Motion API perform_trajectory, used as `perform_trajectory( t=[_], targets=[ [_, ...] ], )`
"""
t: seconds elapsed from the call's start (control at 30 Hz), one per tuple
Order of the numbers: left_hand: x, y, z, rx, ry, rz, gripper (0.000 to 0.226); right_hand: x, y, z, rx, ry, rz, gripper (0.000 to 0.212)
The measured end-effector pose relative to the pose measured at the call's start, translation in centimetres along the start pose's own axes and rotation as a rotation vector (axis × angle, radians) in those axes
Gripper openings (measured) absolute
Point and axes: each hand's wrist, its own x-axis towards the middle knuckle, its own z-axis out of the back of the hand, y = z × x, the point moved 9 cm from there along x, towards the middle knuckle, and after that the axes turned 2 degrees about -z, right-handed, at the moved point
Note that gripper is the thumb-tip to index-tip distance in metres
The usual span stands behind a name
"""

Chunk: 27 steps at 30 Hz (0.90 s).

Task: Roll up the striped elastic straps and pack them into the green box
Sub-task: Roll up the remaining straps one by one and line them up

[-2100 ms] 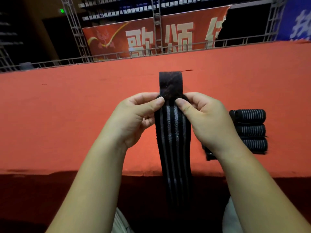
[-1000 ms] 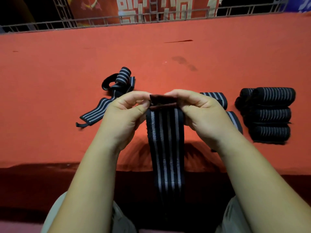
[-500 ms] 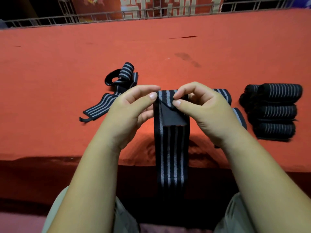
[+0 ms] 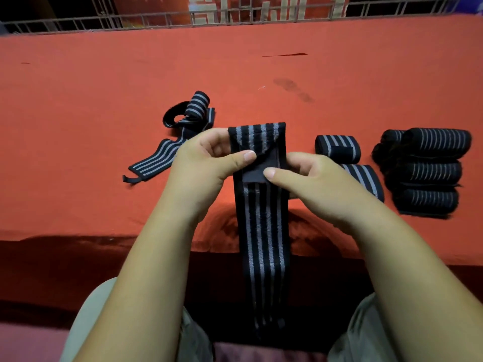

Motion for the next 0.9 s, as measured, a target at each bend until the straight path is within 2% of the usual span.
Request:
perform_trajectory(
  t=[0.1,0.23,0.37,0.53,0.63,0.77,0.83,0.9],
  targets=[
    [0.2,-0.1,0.3,-0.019,-0.022,-0.002,0.03,0.1,-0.2,-0.2,-0.042,-0.003,-0.017,0.018],
    [-0.1,0.5,-0.2,-0.059,0.038,0.088,0.025,0.5,-0.2,0.0,-0.034,-0.073,0.003,0.018],
    [-0.5,1.5,0.2,0.074,0.122,0.132,0.024,1.0,-0.1,0.5,-0.085,-0.177,0.058,0.023],
    [0.2,1.1,0.4,0.096,0.01,0.053,0.022,1.8,-0.3,0.8,-0.066,-0.256,0.074,0.034],
    [0.9,0.9,0.7,0.151,-0.07,-0.008,0.022,2.7,-1.8,0.5,-0.021,-0.204,-0.026,0.037],
    [1.8,1.9,1.7,0.336,-0.179,-0.053,0.02,3.4,-4.2,-0.7,-0.107,-0.083,-0.144,0.031],
    [2.1,2.2,2.3,0.448,-0.205,-0.084,0.02,3.8,-4.9,-0.8,-0.126,-0.088,-0.141,0.024],
    [2.2,2.4,2.4,0.451,-0.184,-0.094,0.021,4.0,-5.4,-0.5,-0.092,-0.128,-0.139,0.019]
  ],
)
